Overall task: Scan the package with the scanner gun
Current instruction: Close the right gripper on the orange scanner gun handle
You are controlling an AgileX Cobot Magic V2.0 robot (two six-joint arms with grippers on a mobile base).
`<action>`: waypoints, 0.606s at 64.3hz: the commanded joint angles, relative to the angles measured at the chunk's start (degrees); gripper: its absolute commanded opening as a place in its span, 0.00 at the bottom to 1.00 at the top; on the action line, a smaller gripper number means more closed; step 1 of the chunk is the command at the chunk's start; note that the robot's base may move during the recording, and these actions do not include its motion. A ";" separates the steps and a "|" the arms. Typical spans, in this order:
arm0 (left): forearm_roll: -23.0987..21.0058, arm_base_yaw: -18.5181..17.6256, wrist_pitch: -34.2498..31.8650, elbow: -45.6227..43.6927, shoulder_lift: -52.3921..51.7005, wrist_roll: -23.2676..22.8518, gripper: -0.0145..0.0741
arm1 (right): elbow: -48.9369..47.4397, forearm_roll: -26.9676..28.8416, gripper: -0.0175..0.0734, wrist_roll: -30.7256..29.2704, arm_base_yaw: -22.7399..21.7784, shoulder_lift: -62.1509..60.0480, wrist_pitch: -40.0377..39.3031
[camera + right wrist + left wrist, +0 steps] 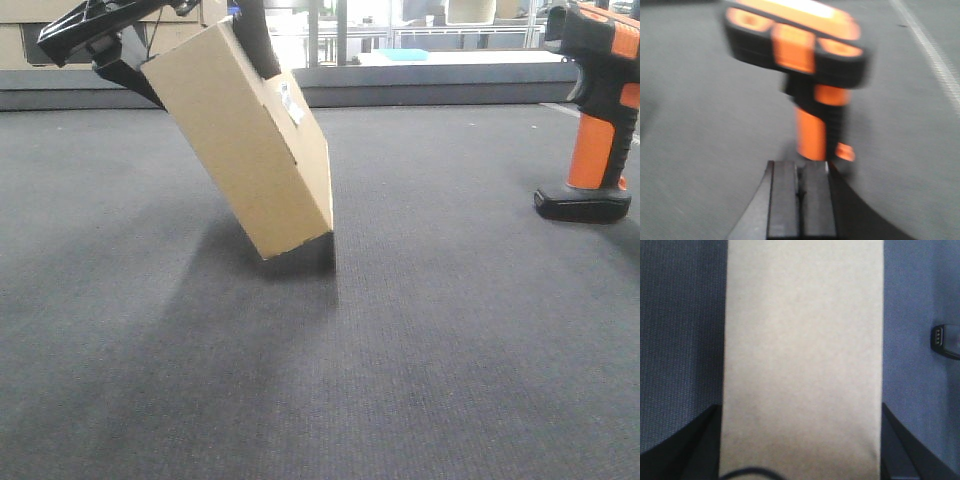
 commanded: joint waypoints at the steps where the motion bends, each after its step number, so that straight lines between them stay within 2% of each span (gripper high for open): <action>1: -0.39 0.28 -0.85 -0.17 -0.67 0.15 0.04 | -0.41 8.92 0.01 -0.16 3.11 4.43 -7.90; 5: -0.39 0.28 -0.85 -0.17 -0.67 0.15 0.04 | -0.41 11.47 0.01 -0.16 4.32 6.80 -11.27; 14: -0.39 0.28 -0.85 -0.17 -0.67 0.15 0.04 | -0.52 11.66 0.01 -0.37 5.09 10.60 -16.04; 20: -0.39 0.28 -0.85 -0.17 -0.67 0.15 0.04 | -0.52 11.81 0.01 -2.61 5.09 11.75 -19.82; 39: -0.25 0.28 -1.02 -0.17 -0.67 1.59 0.04 | -1.01 11.96 0.01 -3.50 5.09 11.87 -21.13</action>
